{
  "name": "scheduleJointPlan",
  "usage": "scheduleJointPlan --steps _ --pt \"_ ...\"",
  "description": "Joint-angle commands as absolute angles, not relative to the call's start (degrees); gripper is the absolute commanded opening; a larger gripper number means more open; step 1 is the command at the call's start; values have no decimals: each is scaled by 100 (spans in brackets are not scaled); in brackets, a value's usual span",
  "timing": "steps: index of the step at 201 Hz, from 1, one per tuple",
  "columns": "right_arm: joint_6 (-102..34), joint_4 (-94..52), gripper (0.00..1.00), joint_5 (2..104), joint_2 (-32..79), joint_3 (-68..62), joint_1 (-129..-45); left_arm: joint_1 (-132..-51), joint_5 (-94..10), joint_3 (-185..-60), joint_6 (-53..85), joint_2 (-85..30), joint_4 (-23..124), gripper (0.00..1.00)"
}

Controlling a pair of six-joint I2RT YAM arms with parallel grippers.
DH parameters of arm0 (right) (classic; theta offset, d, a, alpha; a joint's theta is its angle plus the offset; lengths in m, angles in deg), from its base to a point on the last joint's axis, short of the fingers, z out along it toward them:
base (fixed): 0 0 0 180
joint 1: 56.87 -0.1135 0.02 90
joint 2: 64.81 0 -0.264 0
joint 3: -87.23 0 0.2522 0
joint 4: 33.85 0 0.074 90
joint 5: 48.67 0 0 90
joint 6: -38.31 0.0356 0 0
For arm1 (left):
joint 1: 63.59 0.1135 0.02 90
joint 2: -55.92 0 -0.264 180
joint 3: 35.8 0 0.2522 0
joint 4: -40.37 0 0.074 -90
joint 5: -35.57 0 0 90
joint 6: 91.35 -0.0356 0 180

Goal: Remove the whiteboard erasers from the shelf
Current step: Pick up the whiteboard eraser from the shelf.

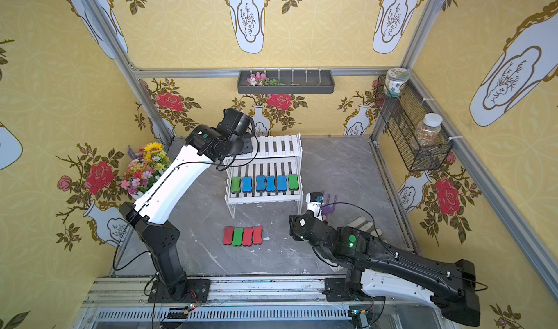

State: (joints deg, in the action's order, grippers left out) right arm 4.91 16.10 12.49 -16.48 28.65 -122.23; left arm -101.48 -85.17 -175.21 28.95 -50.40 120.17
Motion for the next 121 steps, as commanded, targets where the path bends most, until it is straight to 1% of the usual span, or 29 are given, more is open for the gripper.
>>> scheduleJointPlan --steps 1,81,121 --pt "527 1685 62 1128 -1715 2906 -12217 -10147 -8695 -17606 2889 -5150 12042 56" --pt "553 1762 62 1083 -1812 2925 -12209 -10147 -8871 -18021 2845 -5482 12275 55" --pt "547 1781 63 1056 -1834 2921 -12201 -10147 -8938 -17969 2863 -5492 12306 56"
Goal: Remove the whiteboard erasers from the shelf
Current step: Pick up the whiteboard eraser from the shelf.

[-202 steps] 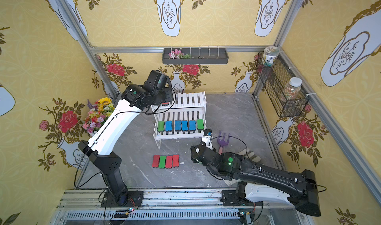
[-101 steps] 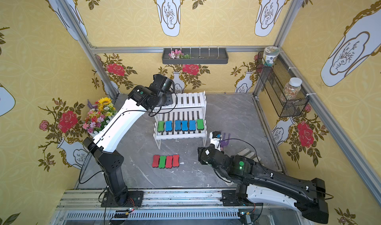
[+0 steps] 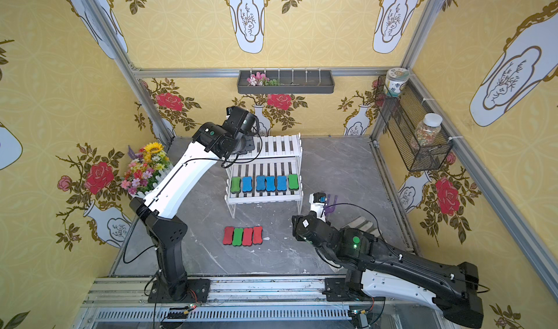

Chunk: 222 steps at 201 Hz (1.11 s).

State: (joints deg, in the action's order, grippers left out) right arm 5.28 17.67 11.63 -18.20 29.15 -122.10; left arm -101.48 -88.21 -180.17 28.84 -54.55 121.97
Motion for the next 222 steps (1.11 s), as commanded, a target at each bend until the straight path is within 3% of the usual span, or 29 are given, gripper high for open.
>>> scheduleJointPlan --steps 1,89,176,202,222 --pt "545 1784 63 1056 -1833 2919 -12200 -10147 -8935 -17962 2863 -5491 12305 55" --pt "568 1847 63 1039 -1954 2944 -12157 -10147 -8974 -17870 2827 -5664 12320 52" --pt "597 1930 63 986 -2000 2925 -12156 -10164 -8844 -18209 2800 -5685 12413 38" --pt "667 2005 63 901 -2033 2903 -12159 -10452 -9001 -18484 2977 -5478 12576 37" --pt "711 2044 63 823 -2082 2886 -12156 -10920 -9264 -18013 3305 -5030 12562 38"
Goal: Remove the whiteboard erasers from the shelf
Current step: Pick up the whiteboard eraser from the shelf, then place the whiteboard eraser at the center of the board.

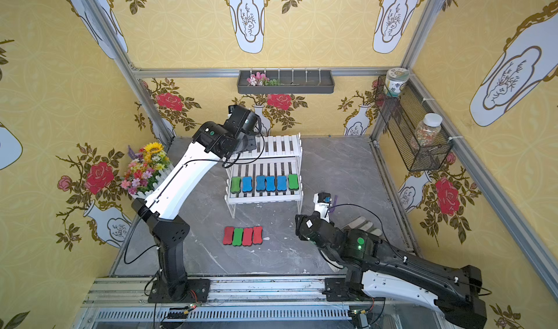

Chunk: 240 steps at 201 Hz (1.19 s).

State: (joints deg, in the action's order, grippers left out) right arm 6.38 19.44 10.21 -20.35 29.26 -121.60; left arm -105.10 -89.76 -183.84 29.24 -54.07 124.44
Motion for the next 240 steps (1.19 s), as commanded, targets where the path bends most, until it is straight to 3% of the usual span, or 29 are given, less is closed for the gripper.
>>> scheduleJointPlan --steps 1,60,103,145,197,240 --pt "716 2043 63 821 -2085 2884 -12156 -10946 -9274 -17966 3317 -5005 12552 38" --pt "843 2368 63 552 -2413 2858 -12150 -12892 -9885 -14417 5740 -3131 12267 38" --pt "948 2864 63 199 -2729 2661 -12139 -14109 -9923 -12797 7399 -3064 11936 40" --pt "948 3371 63 -243 -3001 2203 -12138 -14155 -9303 -11897 7177 -3600 10327 41" --pt "843 3773 63 -620 -3061 1593 -12145 -13826 -8638 -12016 6532 -4469 9430 38" --pt "882 3806 63 -627 -2897 1511 -12146 -13348 -7755 -11166 6329 -4340 8370 37"
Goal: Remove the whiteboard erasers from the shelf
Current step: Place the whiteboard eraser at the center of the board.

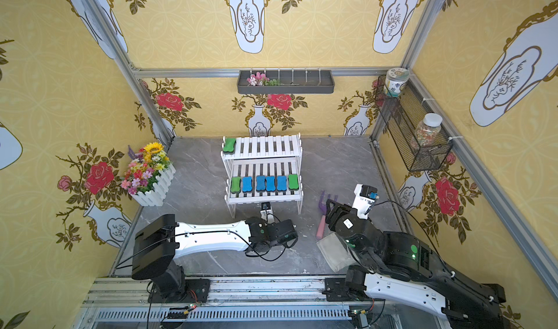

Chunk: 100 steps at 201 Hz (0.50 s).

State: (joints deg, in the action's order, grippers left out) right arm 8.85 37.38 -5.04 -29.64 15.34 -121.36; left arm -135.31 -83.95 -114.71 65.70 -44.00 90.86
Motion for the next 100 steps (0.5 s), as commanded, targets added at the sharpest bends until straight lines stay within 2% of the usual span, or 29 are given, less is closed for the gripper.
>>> scheduleJointPlan --steps 1,81,100 --pt "885 3808 63 -625 -2892 1511 -12142 -13343 -7742 -11160 6318 -4344 8359 37" --pt "988 3743 63 -627 -2746 1541 -12139 -13018 -7500 -11288 6084 -4856 8553 38" --pt "1026 3763 63 -595 -2704 1545 -12139 -12960 -7485 -11179 6096 -4745 8492 44"
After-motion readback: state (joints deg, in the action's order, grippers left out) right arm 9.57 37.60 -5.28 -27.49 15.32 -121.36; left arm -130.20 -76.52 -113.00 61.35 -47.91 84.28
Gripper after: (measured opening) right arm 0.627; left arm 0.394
